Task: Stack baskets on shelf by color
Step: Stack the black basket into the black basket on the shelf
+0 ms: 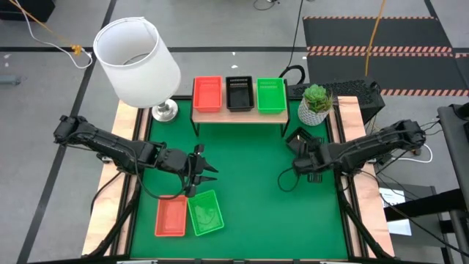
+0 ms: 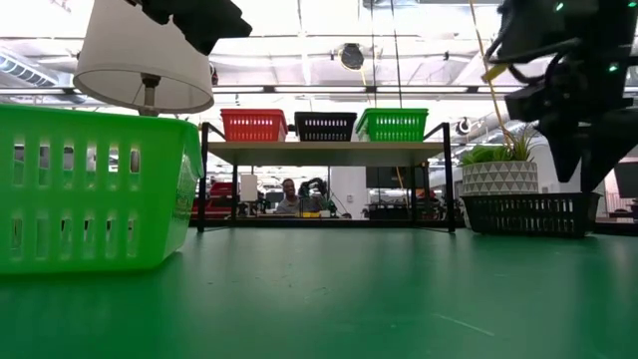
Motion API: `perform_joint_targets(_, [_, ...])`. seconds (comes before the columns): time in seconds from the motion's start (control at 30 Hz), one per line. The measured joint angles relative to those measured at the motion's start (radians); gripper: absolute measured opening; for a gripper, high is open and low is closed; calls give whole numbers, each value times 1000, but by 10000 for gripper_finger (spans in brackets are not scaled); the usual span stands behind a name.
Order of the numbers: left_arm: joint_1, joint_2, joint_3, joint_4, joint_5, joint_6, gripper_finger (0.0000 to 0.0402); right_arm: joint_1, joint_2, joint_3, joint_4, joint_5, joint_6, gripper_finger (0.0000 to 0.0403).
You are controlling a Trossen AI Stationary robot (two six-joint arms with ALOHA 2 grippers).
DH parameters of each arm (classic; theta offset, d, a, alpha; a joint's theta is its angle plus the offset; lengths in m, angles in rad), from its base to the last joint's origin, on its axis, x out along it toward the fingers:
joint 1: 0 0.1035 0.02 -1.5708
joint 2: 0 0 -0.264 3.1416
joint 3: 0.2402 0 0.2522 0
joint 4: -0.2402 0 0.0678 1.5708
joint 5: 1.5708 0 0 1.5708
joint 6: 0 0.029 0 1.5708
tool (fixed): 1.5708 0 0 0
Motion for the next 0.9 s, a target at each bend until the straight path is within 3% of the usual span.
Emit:
perform_joint_targets(0.17, [0, 0, 0, -2, 0, -1, 124, -80, 0, -17, 17, -36, -48, 210])
perform_joint_targets(0.4, [0, 0, 0, -2, 0, 9, 124, -127, 1, -17, 36, -93, -81, 184])
perform_joint_targets(0.57, [0, 0, 0, -2, 0, 8, 124, -136, 1, -17, 85, -199, -136, 141])
perform_joint_targets(0.9, [0, 0, 0, -3, 1, 2, 124, -135, 1, -17, 199, -467, -150, 12])
